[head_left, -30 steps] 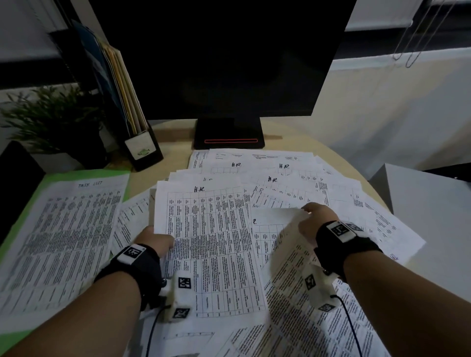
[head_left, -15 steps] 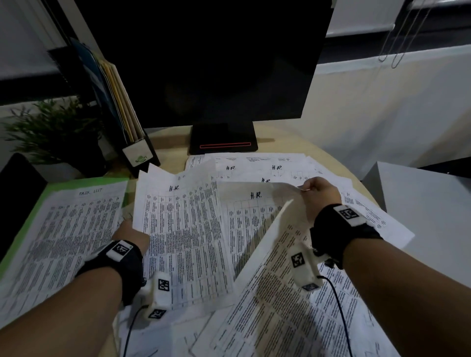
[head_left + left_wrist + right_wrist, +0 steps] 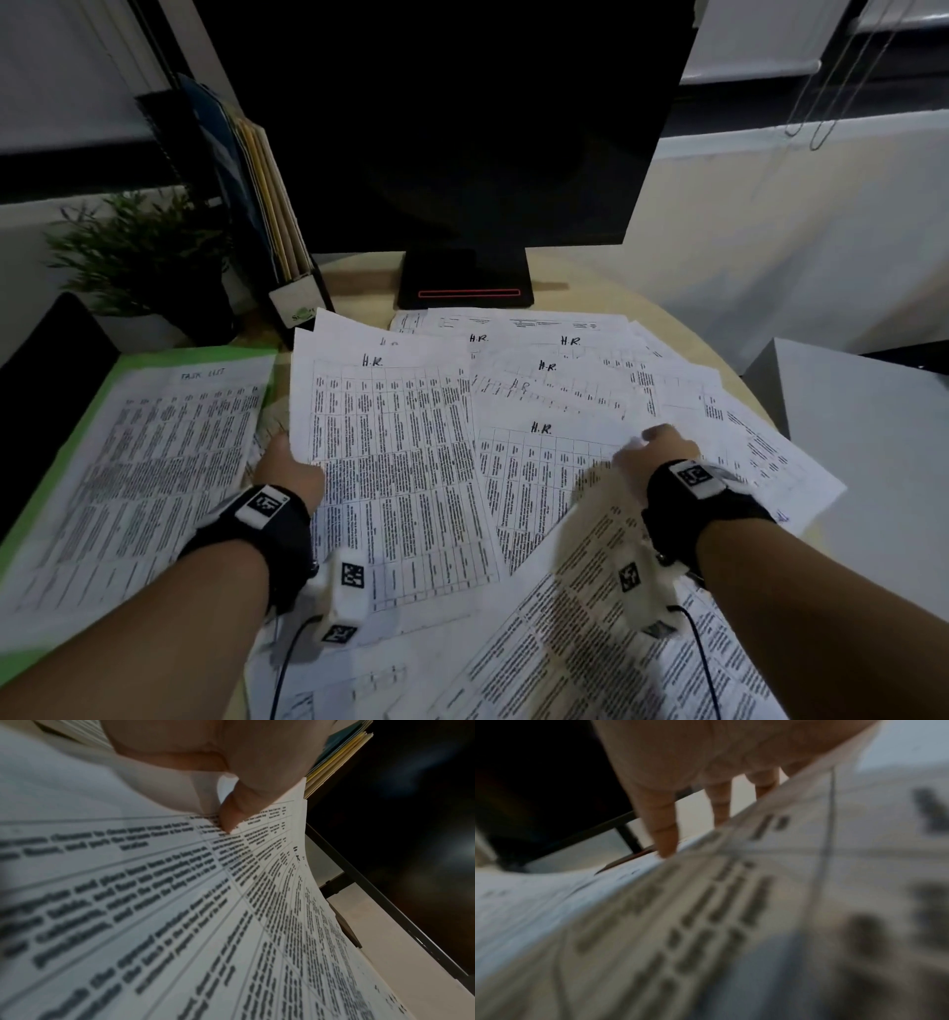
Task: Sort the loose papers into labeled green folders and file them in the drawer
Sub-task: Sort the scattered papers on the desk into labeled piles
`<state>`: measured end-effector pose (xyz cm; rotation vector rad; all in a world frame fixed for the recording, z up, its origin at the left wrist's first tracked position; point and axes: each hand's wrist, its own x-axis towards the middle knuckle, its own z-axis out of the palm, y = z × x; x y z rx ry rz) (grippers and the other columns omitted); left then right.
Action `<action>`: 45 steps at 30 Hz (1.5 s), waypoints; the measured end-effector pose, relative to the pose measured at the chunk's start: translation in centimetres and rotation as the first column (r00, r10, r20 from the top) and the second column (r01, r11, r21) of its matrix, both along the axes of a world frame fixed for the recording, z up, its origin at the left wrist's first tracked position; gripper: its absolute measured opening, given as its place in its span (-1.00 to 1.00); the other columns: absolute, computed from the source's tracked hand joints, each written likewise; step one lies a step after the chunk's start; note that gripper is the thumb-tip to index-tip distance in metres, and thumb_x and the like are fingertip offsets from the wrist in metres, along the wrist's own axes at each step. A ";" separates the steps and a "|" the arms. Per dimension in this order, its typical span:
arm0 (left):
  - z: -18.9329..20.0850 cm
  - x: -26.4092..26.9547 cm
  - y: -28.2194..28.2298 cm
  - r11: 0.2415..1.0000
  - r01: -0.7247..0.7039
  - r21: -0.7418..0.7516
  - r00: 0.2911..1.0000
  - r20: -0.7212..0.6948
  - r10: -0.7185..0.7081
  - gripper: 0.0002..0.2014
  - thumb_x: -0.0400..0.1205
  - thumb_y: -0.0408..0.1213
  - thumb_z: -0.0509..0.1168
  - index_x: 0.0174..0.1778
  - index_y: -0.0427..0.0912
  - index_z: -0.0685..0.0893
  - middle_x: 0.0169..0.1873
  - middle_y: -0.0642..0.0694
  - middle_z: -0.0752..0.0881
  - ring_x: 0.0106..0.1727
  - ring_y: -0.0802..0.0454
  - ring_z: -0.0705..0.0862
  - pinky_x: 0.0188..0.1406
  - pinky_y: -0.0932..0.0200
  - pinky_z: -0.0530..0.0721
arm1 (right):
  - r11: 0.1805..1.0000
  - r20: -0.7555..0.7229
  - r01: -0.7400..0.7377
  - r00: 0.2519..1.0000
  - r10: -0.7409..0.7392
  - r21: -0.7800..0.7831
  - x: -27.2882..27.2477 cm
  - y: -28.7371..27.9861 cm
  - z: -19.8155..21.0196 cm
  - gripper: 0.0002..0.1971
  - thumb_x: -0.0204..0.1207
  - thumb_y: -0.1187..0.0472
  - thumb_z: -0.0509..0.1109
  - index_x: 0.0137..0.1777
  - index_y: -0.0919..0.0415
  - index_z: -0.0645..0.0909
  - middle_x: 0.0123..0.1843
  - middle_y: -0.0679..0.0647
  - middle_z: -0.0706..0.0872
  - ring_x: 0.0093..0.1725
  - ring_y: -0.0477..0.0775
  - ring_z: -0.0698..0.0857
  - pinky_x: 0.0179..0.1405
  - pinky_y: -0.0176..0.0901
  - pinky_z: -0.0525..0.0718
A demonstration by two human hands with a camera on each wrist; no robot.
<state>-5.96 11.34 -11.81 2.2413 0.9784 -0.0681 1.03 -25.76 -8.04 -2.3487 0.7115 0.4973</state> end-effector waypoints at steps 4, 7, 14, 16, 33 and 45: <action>0.1 -0.1 -0.4 0.999 -0.029 -0.039 0.999 -0.019 0.028 -0.58 0.63 -0.50 0.17 0.43 -0.20 0.45 0.18 -0.30 0.64 0.08 -0.27 0.61 0.04 0.03 0.52 | 0.877 -0.269 -0.445 0.880 0.392 -0.179 -1.3 0.0 1.4 -0.18 0.10 -0.33 0.56 0.37 -0.48 0.24 0.32 0.08 0.31 0.24 0.31 0.54 0.11 0.18 0.68; -0.1 0.2 -0.3 0.999 -0.017 -0.035 1.000 -0.009 0.017 -0.65 0.64 -0.46 0.18 0.35 -0.20 0.52 0.15 -0.28 0.67 -0.03 -0.20 0.59 -0.03 0.05 0.53 | 0.854 -0.301 -0.512 0.832 0.466 -0.093 -1.7 -0.4 2.5 -0.19 0.23 -0.08 0.63 0.47 -0.24 0.34 0.34 0.07 0.49 0.15 0.17 0.64 0.07 -0.01 0.71; 0.0 0.4 -1.7 0.999 -0.019 -0.028 1.000 -0.024 0.019 -0.65 0.63 -0.49 0.16 0.35 -0.24 0.49 0.13 -0.31 0.65 -0.06 -0.20 0.56 -0.04 0.04 0.54 | 0.909 0.223 -0.310 0.900 0.375 -0.278 -1.1 -1.4 5.9 -0.73 0.56 0.31 0.23 0.24 0.16 0.56 0.14 0.22 0.69 0.06 0.22 0.63 -0.11 -0.21 0.43; 0.0 0.4 -1.8 1.000 -0.015 -0.019 0.999 -0.040 0.015 -0.66 0.64 -0.47 0.16 0.34 -0.24 0.50 0.14 -0.31 0.65 -0.01 -0.23 0.60 -0.03 0.04 0.54 | 0.941 0.315 -0.190 0.907 0.278 -0.281 -0.7 -2.5 7.1 -0.78 0.60 0.34 0.18 0.19 0.27 0.54 0.03 0.31 0.66 -0.06 0.27 0.58 -0.12 -0.17 0.44; 0.1 -0.6 -0.5 1.000 0.016 -0.027 0.996 -0.092 -0.018 -0.62 0.54 -0.49 0.23 0.28 -0.21 0.59 -0.05 -0.22 0.67 -0.18 -0.17 0.61 -0.21 0.13 0.53 | 0.990 0.067 -0.105 0.991 0.112 -0.094 4.8 -2.6 2.7 -0.53 0.51 0.40 0.31 0.43 0.32 0.43 0.34 0.36 0.58 0.30 0.38 0.57 0.24 0.03 0.54; -0.5 -0.4 -2.5 0.998 0.049 -0.051 0.996 -0.071 -0.052 -0.63 0.56 -0.53 0.24 0.30 -0.26 0.58 0.07 -0.28 0.68 -0.07 -0.13 0.56 -0.04 0.15 0.48 | 0.802 0.058 -0.396 0.882 0.468 -0.446 2.8 -2.3 2.3 0.00 0.18 -0.28 0.56 0.58 -0.11 0.16 0.57 0.16 0.27 0.49 0.31 0.34 0.43 0.27 0.41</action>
